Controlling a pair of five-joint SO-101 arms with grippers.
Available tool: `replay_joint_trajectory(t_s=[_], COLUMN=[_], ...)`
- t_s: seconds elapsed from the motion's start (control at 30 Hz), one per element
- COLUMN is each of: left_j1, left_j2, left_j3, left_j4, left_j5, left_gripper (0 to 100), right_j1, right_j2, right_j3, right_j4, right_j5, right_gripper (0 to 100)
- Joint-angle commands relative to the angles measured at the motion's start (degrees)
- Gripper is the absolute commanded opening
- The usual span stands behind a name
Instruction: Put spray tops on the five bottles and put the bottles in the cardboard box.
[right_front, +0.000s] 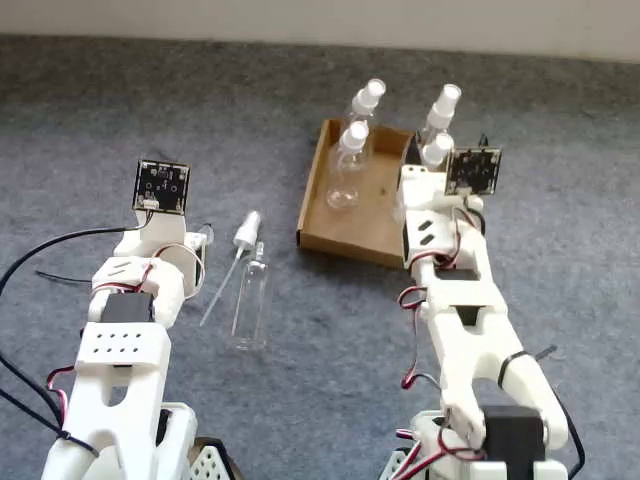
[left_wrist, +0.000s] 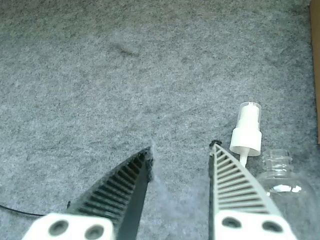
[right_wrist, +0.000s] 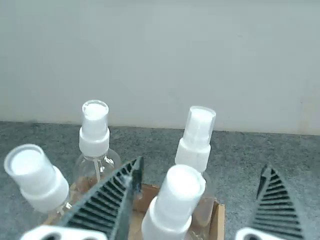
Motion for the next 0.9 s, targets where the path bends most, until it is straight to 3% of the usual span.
replay_joint_trajectory(t_s=[0.0,0.23,0.5,0.63,0.87], left_j1=[-0.7,-1.5,-10.8,-18.2,-27.1], left_j2=[0.0,0.0,0.0,0.0,0.0], left_j3=[-0.3,-0.3,-0.4,-2.9,-8.0], left_j4=[-1.1,-1.1,-5.7,-9.1,-3.3], left_j5=[-0.4,-0.5,-0.6,-0.5,-3.8], left_gripper=[17,17,17,18,18], right_j1=[0.6,-3.0,-19.8,-30.3,-45.5], right_j2=[-6.9,-15.3,-19.1,-19.0,-12.8], right_j3=[-6.8,-15.8,-24.0,-24.4,-24.6], right_j4=[8.7,36.0,67.4,73.9,77.4], right_j5=[0.8,0.4,-2.1,-9.9,-21.5], right_gripper=[29.8,29.8,29.8,29.7,29.7])
